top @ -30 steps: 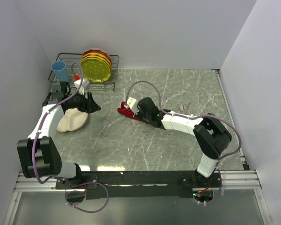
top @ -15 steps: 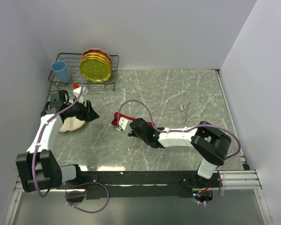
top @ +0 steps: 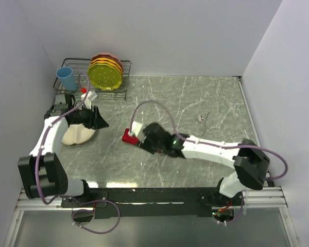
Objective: Fold the napkin into a case and place the utensils inside
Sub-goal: Turn over the smaller rectangle-folded napkin at the center of the board, then smooth out the smaller rectangle-folded napkin at the center of the board.
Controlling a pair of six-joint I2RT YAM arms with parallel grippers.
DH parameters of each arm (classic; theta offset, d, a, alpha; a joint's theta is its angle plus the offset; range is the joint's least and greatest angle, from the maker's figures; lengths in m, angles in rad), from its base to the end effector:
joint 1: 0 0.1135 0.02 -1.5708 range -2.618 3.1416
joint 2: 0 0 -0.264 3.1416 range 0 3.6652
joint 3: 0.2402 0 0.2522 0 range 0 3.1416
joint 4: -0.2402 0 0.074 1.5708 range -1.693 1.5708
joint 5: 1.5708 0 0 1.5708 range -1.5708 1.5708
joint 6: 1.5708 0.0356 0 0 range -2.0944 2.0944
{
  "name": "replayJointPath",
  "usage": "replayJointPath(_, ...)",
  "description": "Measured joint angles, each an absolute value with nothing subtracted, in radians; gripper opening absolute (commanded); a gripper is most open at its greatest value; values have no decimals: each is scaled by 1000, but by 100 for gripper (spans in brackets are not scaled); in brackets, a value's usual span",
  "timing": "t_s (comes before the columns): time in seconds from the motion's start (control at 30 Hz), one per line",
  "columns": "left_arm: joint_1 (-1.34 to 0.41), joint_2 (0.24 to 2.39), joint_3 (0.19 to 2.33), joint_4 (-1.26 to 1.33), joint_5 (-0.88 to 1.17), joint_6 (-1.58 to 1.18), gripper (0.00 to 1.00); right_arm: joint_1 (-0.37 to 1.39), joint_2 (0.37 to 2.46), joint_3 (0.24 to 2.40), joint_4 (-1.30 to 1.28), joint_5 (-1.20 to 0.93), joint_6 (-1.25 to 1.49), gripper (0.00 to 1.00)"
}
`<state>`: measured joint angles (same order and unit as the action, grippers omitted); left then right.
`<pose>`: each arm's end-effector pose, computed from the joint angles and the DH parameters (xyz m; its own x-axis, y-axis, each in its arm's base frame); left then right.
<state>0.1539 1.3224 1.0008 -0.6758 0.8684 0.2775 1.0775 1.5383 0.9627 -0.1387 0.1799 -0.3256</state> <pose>0.2602 0.0129 0.2674 -0.7134 0.0684 -0.6974 0.5257 0.7103 -0.4681 0.1628 0.2894 0.2229 -0.0372 -0.7338 -0.6784 -0.8596 0.3697 -0.3527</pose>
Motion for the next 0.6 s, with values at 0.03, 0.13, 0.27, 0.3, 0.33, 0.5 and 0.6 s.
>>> replayJointPath(0.03, 151, 1349, 1023, -677, 884, 265, 41, 1049, 1523, 984, -170, 147, -303, 50)
replayJointPath(0.13, 125, 1422, 1061, -657, 928, 199, 35, 917, 1484, 1036, -249, 7, -239, 43)
replayJointPath(0.27, 27, 1503, 1063, -606, 951, 93, 32, 753, 1482, 1048, -337, -177, -194, 39)
replayJointPath(0.3, -1, 1521, 1063, -589, 952, 62, 30, 728, 1491, 1048, -363, -215, -190, 39)
replayJointPath(0.33, -23, 1534, 1063, -579, 953, 43, 29, 707, 1507, 1048, -386, -258, -184, 39)
replayJointPath(0.5, -108, 1626, 1058, -521, 951, -48, 27, 676, 1620, 1049, -461, -396, -175, 38)
replayJointPath(0.6, -120, 1703, 1059, -506, 946, -68, 28, 673, 1687, 1049, -488, -451, -171, 39)
